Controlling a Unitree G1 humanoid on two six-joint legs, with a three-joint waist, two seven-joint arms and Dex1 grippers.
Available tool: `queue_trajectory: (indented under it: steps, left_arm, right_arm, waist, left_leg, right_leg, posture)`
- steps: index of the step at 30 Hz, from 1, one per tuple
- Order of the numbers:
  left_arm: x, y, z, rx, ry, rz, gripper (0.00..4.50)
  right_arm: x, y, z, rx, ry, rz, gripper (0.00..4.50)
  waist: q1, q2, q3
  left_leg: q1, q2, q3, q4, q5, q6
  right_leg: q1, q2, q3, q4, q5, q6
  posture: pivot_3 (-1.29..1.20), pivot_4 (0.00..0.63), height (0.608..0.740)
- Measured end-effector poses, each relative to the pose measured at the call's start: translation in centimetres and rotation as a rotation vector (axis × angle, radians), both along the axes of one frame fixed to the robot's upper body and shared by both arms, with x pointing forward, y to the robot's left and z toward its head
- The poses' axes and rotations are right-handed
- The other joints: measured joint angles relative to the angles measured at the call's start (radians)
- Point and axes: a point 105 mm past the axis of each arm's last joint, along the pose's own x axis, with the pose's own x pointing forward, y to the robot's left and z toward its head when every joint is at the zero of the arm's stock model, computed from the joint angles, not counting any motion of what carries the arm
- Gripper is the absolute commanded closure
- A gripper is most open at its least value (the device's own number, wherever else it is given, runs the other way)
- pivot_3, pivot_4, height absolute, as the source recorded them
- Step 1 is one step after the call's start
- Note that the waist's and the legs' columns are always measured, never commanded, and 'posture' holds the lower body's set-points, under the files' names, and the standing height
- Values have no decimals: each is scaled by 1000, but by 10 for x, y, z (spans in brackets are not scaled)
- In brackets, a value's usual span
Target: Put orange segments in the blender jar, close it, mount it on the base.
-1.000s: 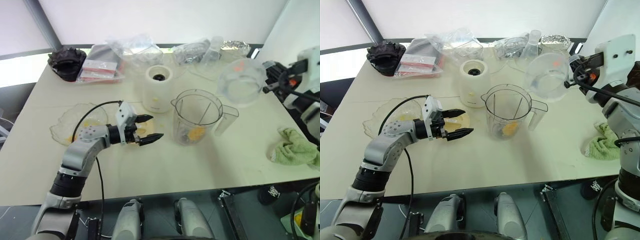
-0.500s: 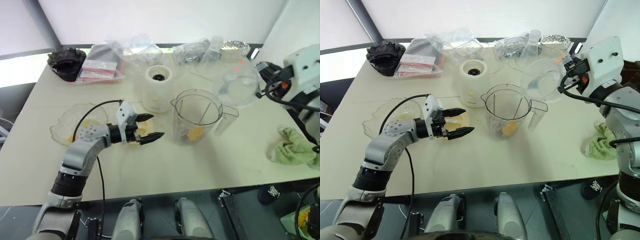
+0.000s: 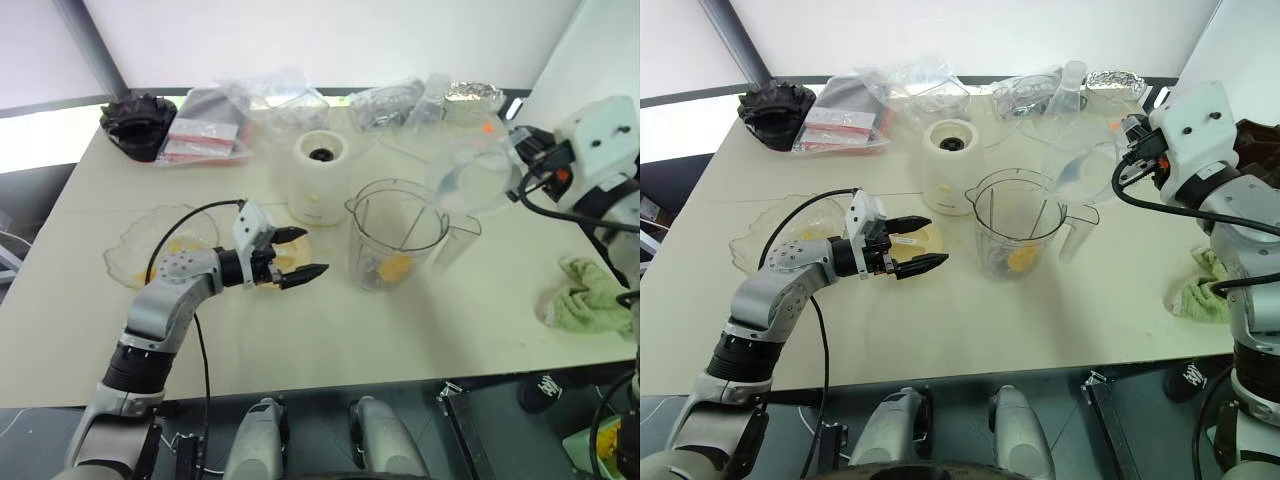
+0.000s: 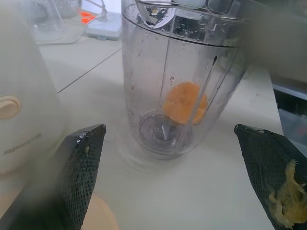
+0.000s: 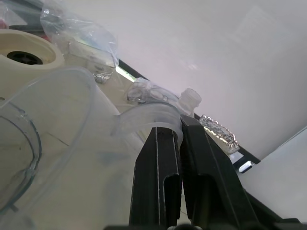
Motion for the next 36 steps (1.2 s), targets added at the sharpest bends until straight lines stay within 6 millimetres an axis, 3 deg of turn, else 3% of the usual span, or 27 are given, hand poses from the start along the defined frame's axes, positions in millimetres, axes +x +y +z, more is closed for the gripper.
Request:
queue_trajectory:
  steps: [20, 36]
  left_arm:
    - [0, 0, 0, 1, 1, 3, 0]
    - [0, 0, 0, 1, 1, 0, 0]
  right_arm:
    - [2, 4, 2, -96, -25, 12, 4441]
    - [3, 2, -1, -76, -20, 1, 4441]
  waist:
    - [2, 0, 0]
    - [1, 0, 0]
  left_leg:
    - [0, 0, 0, 1, 0, 0]
    - [0, 0, 0, 1, 0, 0]
  right_leg:
    - [0, 0, 0, 0, 0, 0]
    - [0, 0, 0, 1, 0, 0]
  posture:
    - [0, 150, 740]
    - [0, 150, 740]
